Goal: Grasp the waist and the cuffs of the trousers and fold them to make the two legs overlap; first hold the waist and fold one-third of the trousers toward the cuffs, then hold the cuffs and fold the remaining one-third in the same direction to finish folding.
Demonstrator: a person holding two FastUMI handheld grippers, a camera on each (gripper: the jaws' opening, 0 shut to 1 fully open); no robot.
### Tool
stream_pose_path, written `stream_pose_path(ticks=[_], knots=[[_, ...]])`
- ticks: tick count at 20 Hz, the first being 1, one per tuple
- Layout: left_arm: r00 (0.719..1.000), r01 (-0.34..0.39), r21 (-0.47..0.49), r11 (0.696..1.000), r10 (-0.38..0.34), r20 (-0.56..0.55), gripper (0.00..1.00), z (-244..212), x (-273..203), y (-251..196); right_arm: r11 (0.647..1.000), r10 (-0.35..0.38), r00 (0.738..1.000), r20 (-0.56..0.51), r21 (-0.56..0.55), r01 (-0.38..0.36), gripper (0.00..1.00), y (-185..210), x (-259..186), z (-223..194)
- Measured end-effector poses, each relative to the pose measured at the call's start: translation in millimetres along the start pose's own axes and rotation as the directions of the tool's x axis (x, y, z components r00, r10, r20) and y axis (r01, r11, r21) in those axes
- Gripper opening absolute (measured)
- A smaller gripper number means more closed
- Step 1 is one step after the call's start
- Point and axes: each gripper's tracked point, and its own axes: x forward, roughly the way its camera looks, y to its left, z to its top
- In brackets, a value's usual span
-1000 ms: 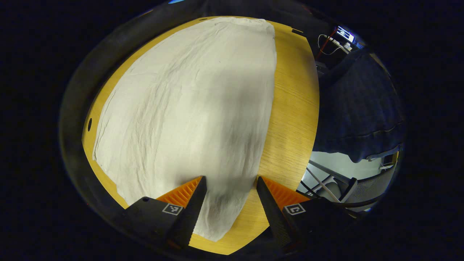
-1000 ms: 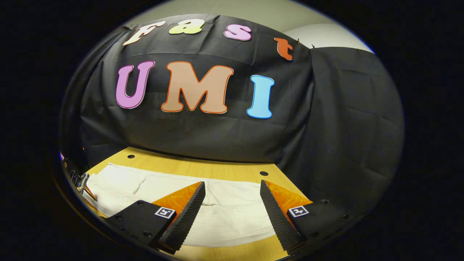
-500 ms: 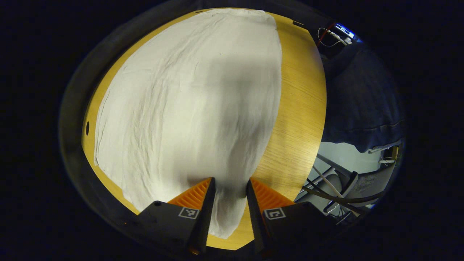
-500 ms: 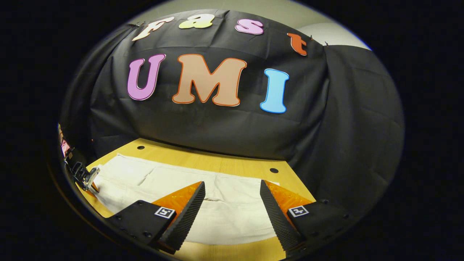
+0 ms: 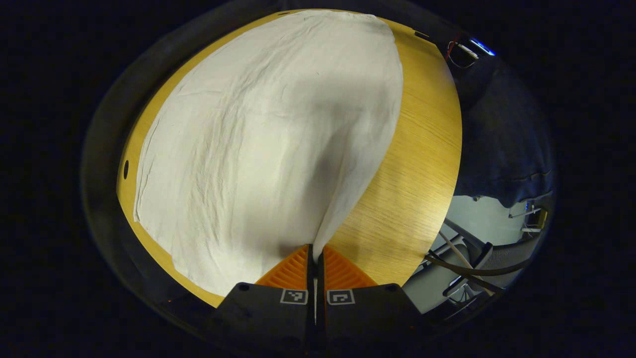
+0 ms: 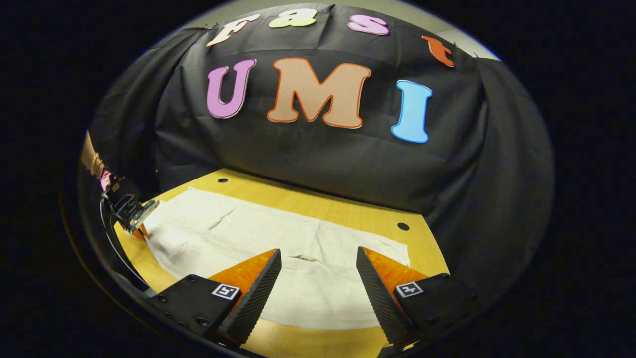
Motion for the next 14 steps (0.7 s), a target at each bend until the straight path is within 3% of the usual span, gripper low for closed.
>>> stream_pose_path(ticks=[4, 7, 11, 14], knots=[[1.0, -0.019, -0.025, 1.0, 0.019, -0.01, 0.0, 0.1, 0.3, 0.9, 0.982, 0.097, 0.987, -0.13, -0.151, -0.117, 0.97, -21.5, 5.0, -45.3], [0.999, -0.03, -0.047, 0.998, 0.029, -0.025, 0.0, 0.3, 2.7, 1.6, 0.946, 0.161, 0.956, -0.246, -0.238, -0.221, 0.98, -37.0, 11.8, -80.6], [0.998, -0.046, -0.054, 0.997, 0.043, -0.055, 0.0, 2.4, 7.2, 2.0, 0.865, 0.217, 0.884, -0.413, -0.338, -0.371, 0.98, -57.8, 13.2, -131.0], [0.996, -0.056, -0.072, 0.996, 0.05, -0.08, 0.0, 3.6, 9.9, 4.9, 0.775, 0.225, 0.792, -0.568, -0.388, -0.499, 0.97, -71.8, 8.8, -176.4]])
